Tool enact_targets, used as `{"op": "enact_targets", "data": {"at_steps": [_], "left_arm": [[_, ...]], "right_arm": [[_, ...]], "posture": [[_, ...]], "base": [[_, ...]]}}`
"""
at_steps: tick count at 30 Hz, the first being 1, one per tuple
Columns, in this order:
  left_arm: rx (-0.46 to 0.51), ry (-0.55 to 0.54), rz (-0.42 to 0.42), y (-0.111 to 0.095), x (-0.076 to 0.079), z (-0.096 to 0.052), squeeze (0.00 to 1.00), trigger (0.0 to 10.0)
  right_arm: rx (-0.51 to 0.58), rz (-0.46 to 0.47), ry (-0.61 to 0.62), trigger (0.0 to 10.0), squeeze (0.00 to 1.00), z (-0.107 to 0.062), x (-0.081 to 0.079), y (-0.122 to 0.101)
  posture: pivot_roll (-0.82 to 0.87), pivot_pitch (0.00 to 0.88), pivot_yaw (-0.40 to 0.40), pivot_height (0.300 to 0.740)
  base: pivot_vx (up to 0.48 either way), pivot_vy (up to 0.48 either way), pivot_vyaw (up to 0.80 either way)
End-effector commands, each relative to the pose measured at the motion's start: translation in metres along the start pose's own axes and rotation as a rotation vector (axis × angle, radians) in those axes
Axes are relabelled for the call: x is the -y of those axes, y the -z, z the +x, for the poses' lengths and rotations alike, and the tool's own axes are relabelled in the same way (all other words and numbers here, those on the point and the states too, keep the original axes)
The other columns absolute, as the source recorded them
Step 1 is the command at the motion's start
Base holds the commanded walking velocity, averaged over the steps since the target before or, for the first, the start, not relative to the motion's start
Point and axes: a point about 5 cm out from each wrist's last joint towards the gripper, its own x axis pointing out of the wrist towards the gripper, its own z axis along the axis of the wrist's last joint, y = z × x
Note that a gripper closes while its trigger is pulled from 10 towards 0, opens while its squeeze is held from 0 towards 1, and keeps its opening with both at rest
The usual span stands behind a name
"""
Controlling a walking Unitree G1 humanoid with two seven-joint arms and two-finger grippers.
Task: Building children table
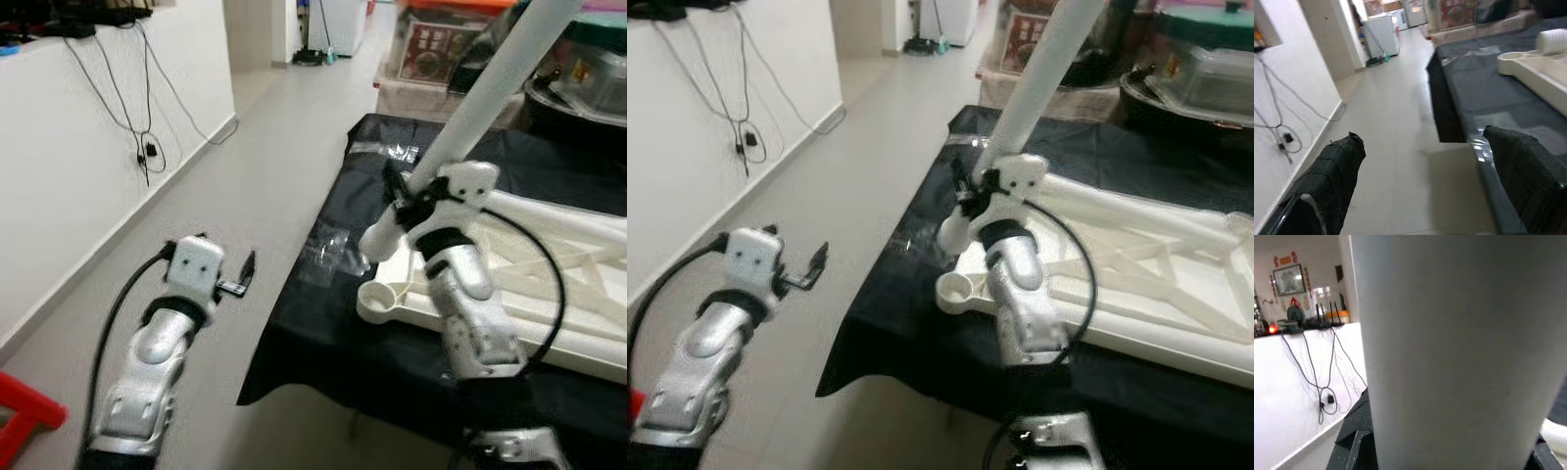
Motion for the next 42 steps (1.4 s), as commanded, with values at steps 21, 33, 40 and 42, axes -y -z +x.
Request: {"op": "enact_targets", "data": {"at_steps": [21, 33, 40, 42], "left_arm": [[-0.037, 0.230, -0.142, 0.005, 0.034, -0.021, 0.00, 10.0], [-0.070, 0.475, -0.291, -0.004, 0.072, -0.046, 0.00, 10.0], [-0.087, 0.519, -0.298, -0.005, 0.077, -0.057, 0.00, 10.0], [-0.096, 0.529, -0.302, -0.006, 0.077, -0.061, 0.00, 10.0]], "right_arm": [[-0.122, 0.196, -0.559, 10.0, 0.00, 0.025, 0.004, -0.008], [-0.200, 0.238, -0.915, 10.0, 0.00, 0.022, 0.029, -0.017], [-0.256, 0.190, -1.037, 10.0, 0.00, 0.018, 0.031, -0.011], [-0.251, 0.158, -1.094, 10.0, 0.00, 0.019, 0.029, -0.012]], "posture": [[0.11, 0.147, -0.030, 0.740], [0.12, 0.203, -0.029, 0.740], [0.13, 0.221, -0.026, 0.740], [0.13, 0.224, -0.024, 0.740]], "base": [[0.000, 0.000, 0.00], [0.000, 0.000, 0.00], [0.000, 0.000, 0.00], [0.000, 0.000, 0.00]]}}
